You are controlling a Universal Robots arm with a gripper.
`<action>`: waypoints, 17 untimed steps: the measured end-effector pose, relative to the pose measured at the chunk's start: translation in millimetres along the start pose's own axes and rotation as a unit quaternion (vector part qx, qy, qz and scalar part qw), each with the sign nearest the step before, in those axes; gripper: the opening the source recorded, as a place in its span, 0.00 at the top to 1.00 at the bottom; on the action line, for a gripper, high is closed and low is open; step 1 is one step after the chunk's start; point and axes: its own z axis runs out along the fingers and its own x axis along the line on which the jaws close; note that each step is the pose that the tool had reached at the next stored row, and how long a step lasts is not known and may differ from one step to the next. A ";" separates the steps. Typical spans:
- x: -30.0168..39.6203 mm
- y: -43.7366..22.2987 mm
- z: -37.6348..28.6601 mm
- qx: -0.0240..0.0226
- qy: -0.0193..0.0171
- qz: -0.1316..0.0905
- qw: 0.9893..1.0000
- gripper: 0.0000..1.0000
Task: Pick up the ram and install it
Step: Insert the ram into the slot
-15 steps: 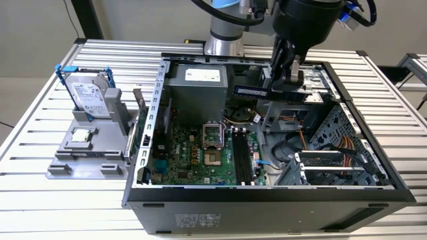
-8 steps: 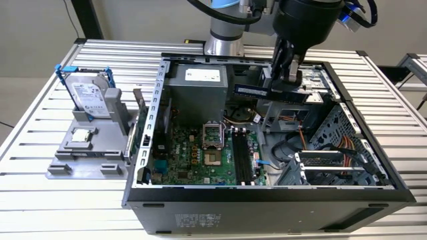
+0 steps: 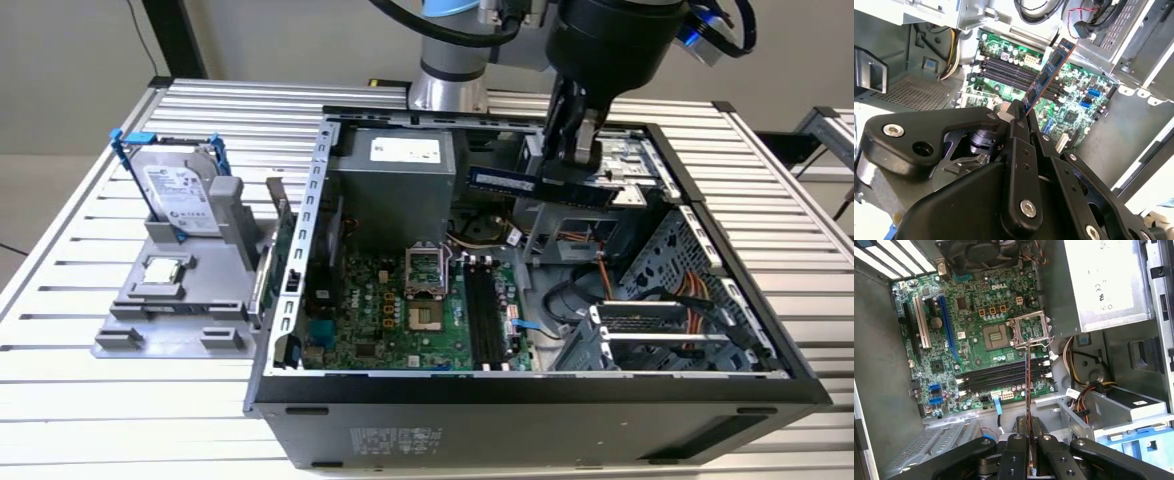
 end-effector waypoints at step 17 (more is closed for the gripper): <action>0.0 0.0 0.0 0.001 -0.001 0.039 0.999 1.00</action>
